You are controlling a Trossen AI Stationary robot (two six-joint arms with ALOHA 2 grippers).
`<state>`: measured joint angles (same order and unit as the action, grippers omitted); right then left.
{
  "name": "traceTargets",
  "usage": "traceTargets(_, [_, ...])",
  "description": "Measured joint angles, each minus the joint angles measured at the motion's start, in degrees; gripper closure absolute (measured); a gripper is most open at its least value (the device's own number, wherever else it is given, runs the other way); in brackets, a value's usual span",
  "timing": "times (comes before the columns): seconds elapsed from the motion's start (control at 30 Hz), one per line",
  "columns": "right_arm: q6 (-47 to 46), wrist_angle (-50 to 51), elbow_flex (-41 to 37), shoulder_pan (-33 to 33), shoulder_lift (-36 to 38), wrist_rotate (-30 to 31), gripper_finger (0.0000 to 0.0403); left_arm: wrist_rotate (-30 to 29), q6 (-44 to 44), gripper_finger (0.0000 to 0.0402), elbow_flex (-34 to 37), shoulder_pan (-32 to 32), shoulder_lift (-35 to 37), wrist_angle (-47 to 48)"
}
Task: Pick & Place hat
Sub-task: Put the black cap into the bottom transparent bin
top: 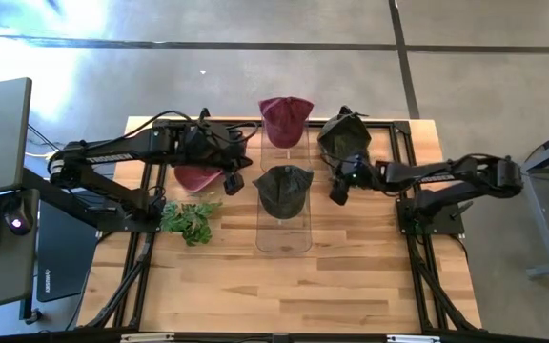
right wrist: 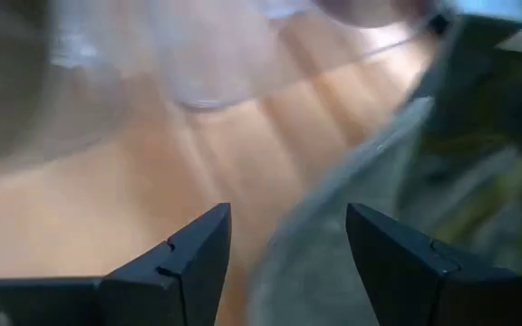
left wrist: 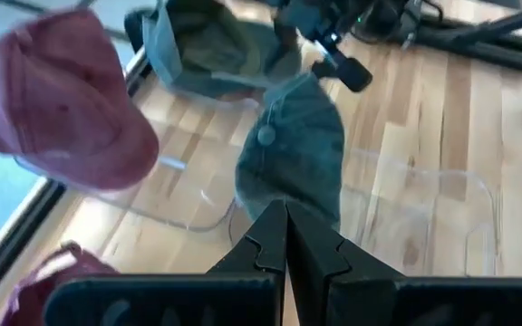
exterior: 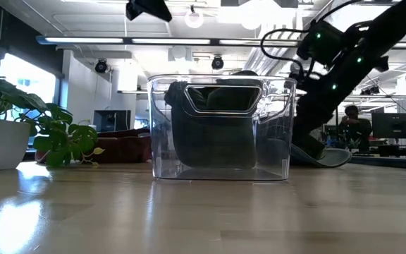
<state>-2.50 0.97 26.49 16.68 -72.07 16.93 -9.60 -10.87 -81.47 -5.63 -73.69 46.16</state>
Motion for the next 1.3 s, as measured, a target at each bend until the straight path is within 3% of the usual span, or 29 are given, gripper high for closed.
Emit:
traceTargets(0.1, [2.1,-1.0,-0.2,-0.1,-3.5,5.3,0.0187,-0.4,-2.5,0.0401,-0.2,0.0,-0.8,-2.1])
traceTargets(0.3, [0.7,-2.0,-0.1,-0.5,-8.1,10.0,0.0202,-0.3,-8.1,0.0401,-0.3,0.0,-2.1,-5.0])
traceTargets(0.4, [-3.6,1.2,-0.1,-0.8,-8.2,12.6,0.0243,-0.2,-11.4,0.0401,0.0,0.0,-2.3,-5.2])
traceTargets(0.53, [-11.6,7.7,-0.1,-0.7,-5.6,12.4,0.0338,1.3,-12.2,0.0401,-0.2,0.0,-2.1,-6.7])
traceTargets(0.63, [-16.3,14.6,0.6,-0.8,0.1,8.7,0.0388,1.5,-12.2,0.0401,-0.1,0.0,-2.2,-7.1])
traceTargets(0.77, [-25.0,29.2,5.2,-3.0,11.6,3.0,0.0375,1.5,-11.3,0.0401,-0.1,0.0,-1.5,-7.3])
traceTargets(0.97, [-33.1,47.6,18.8,-5.8,26.7,-7.1,0.039,4.3,-0.3,0.0401,-5.5,0.0,-1.4,-4.1])
traceTargets(1.17, [-34.1,48.1,29.9,-7.3,33.0,-23.4,0.0395,4.1,8.5,0.0401,-13.2,0.0,-1.3,1.3])
traceTargets(1.3, [-38.1,41.9,33.6,-9.9,33.6,-25.5,0.039,4.2,11.8,0.0401,-15.8,0.0,-1.3,1.9])
